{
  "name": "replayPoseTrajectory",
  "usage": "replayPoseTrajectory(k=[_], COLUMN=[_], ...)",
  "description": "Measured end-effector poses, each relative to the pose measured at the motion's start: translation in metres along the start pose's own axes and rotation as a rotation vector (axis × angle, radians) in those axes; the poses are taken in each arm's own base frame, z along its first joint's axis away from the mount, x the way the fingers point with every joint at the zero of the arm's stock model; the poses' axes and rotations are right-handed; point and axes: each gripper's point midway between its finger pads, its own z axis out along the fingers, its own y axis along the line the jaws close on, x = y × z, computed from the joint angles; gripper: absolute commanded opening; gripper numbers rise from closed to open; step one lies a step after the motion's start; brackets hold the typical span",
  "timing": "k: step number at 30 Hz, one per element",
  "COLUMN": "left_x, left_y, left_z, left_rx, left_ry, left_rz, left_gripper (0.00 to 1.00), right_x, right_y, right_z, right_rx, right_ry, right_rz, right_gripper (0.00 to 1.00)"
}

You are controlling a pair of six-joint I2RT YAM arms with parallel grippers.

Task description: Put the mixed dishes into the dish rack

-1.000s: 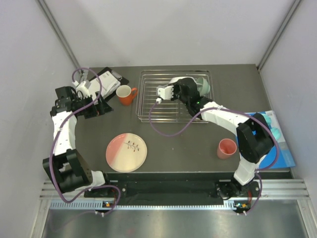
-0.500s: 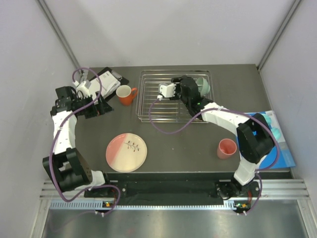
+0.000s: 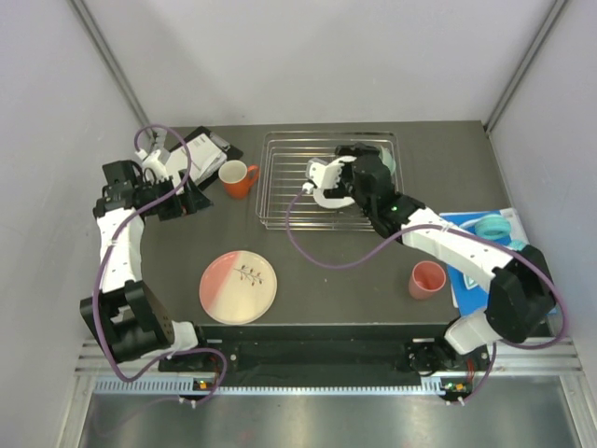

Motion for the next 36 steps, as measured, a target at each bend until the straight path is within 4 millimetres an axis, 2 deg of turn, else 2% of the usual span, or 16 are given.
replayPoseTrajectory(k=[6,14,18,19,20,23,26,28,32,36], left_x=[-0.004,-0.005,-0.01,-0.012,-0.014,-0.017,-0.011,-0.005,0.005,0.009], left_y=[-0.005,-0.006,-0.012,-0.014,-0.017,-0.029,-0.051,-0.066,-0.085,-0.095], left_z=[-0.005,-0.006,-0.005,-0.005,-0.003,0.004,0.017,0.025,0.036,0.043], left_rx=[0.001,0.004,0.036,0.045,0.058,0.08,0.116,0.139,0.158,0.157], left_ry=[-0.017,-0.022,-0.041,-0.048,-0.055,-0.057,-0.028,-0.005,0.029,0.037], left_rz=[0.016,0.02,0.018,0.019,0.02,0.051,0.109,0.151,0.211,0.253], left_gripper=[0.99,0.99,0.99,0.99,0.99,0.99,0.99,0.99,0.99,0.99], right_x=[-0.007,-0.002,0.0,0.0,-0.001,-0.016,-0.03,-0.033,-0.027,-0.004], right_y=[-0.009,0.001,0.011,0.013,0.014,0.007,-0.007,-0.009,0.011,0.058], right_z=[-0.024,-0.031,-0.031,-0.031,-0.03,-0.025,-0.026,-0.029,-0.028,-0.036], right_rx=[0.012,-0.011,-0.042,-0.052,-0.069,-0.092,-0.086,-0.089,-0.154,-0.201], right_ry=[-0.026,-0.016,0.004,0.01,0.021,0.023,0.008,0.015,0.053,0.115], right_rz=[0.041,0.08,0.155,0.178,0.214,0.38,0.573,0.717,0.998,1.278], right_gripper=[0.83,0.84,0.86,0.91,0.99,1.0,1.0,1.0,1.0,1.0])
